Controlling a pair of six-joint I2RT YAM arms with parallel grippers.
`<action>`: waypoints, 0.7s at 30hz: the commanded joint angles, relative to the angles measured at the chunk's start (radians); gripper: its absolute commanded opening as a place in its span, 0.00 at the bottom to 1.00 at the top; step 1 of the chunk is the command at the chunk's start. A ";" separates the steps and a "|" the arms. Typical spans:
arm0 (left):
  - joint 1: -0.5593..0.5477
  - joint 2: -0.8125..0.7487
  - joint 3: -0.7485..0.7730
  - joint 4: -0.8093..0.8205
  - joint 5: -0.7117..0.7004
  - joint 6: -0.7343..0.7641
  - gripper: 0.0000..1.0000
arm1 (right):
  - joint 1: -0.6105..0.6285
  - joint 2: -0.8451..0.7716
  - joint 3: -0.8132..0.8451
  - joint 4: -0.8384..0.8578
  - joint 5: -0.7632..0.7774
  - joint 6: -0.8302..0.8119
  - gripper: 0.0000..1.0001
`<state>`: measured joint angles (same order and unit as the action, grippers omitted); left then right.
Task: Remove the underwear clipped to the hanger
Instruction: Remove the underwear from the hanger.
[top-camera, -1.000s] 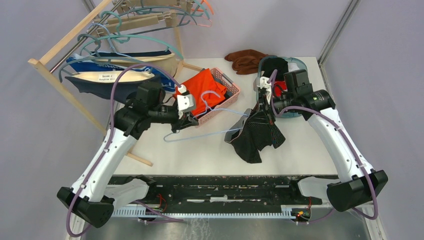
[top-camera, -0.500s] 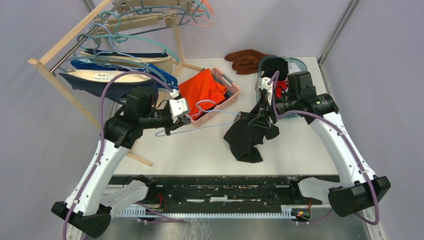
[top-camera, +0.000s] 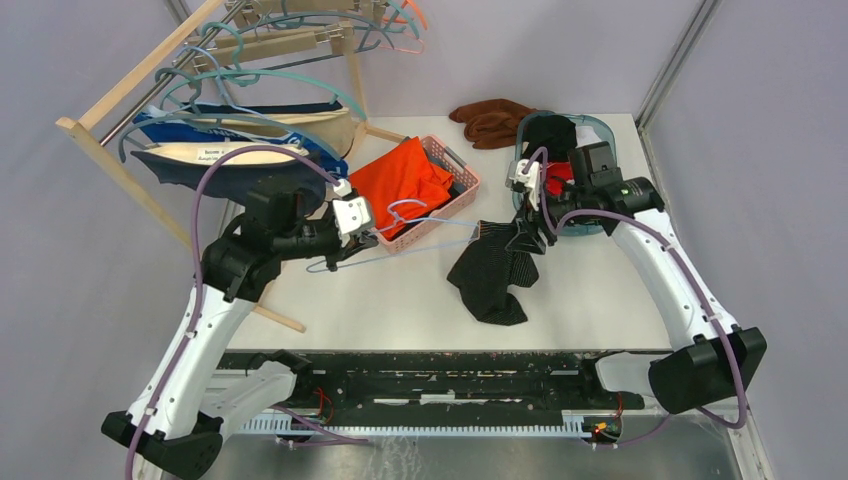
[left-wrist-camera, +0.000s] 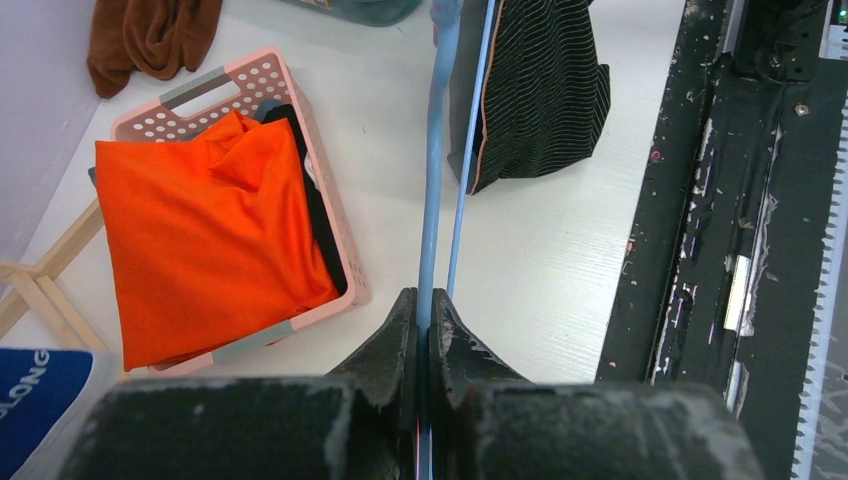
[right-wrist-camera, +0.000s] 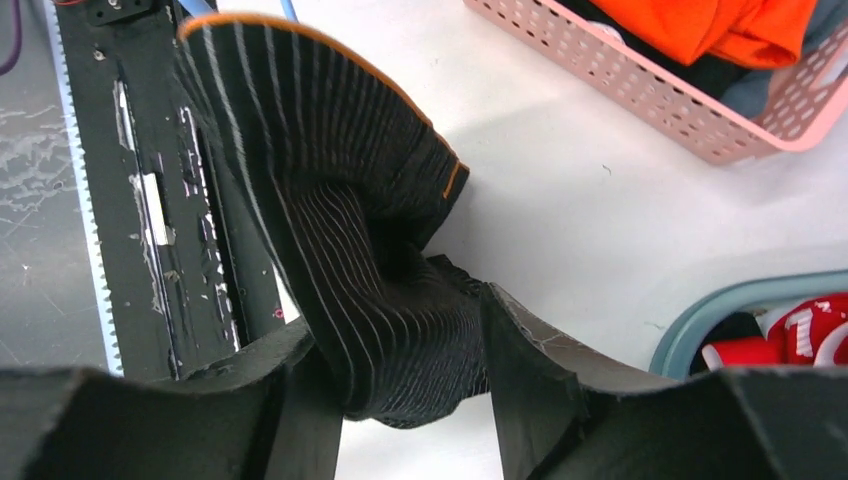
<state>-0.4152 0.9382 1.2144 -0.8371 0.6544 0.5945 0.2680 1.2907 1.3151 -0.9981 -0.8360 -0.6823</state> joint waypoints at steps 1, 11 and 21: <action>0.006 -0.027 0.007 0.036 -0.005 0.007 0.03 | -0.045 0.013 0.022 -0.055 -0.011 -0.072 0.53; 0.009 -0.038 -0.004 0.052 -0.052 0.000 0.03 | -0.109 0.005 0.049 -0.135 -0.088 -0.141 0.01; 0.026 -0.068 0.006 0.024 -0.131 0.042 0.03 | -0.156 -0.065 0.016 -0.008 0.001 -0.033 0.01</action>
<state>-0.3992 0.9051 1.2034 -0.8356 0.5671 0.5957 0.1341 1.2758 1.3228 -1.0908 -0.8623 -0.7647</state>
